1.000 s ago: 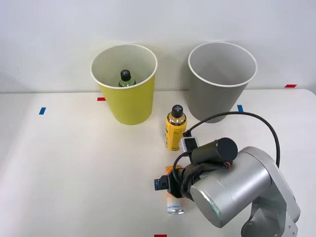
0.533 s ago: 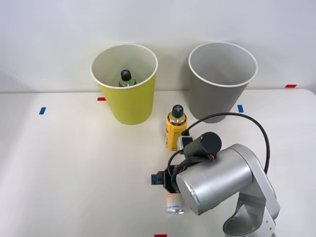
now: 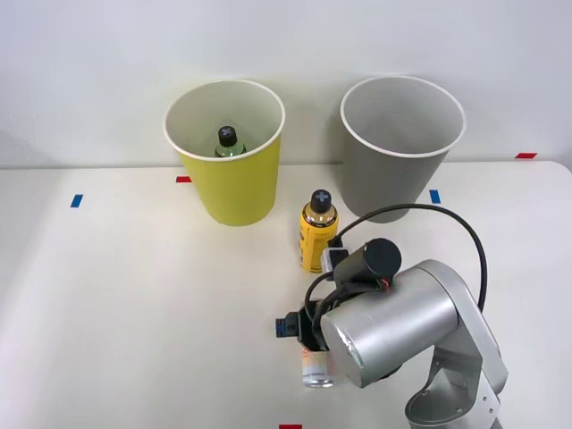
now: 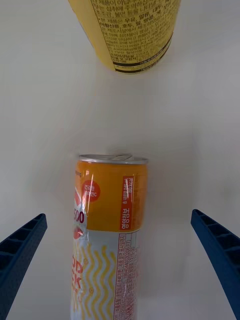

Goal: Put cans in the gray bin, plastic bottles in the light green bin

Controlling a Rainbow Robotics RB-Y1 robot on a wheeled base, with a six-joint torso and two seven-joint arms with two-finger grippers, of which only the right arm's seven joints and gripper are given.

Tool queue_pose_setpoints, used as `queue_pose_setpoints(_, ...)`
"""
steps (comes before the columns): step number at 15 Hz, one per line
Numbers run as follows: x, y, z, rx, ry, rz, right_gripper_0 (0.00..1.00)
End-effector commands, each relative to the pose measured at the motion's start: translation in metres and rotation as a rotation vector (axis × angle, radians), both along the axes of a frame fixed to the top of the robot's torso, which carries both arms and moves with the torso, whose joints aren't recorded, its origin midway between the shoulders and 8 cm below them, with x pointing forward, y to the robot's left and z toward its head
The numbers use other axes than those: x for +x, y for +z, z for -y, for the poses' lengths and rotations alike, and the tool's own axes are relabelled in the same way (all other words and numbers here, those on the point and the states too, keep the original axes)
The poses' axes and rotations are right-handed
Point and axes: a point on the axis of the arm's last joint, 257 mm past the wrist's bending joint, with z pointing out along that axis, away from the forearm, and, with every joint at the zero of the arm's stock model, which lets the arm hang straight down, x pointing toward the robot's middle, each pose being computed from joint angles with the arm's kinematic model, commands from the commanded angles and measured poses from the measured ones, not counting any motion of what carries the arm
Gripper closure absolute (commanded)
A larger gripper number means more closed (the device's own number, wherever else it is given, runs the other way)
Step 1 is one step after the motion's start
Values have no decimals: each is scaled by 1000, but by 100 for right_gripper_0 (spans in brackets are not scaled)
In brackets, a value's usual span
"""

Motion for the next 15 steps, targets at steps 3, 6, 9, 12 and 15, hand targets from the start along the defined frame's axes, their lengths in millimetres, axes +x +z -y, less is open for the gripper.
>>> queue_pose_setpoints(3,-3,-3,0,-10,49,-9,0)
queue_pose_setpoints(6,-7,-2,-9,23,5,-21,0)
queue_pose_setpoints(9,-6,-2,-7,23,-4,-20,0)
queue_pose_setpoints(12,-4,-3,-3,9,-14,-15,0)
queue_pose_setpoints(15,6,-21,-6,-14,-49,-36,0)
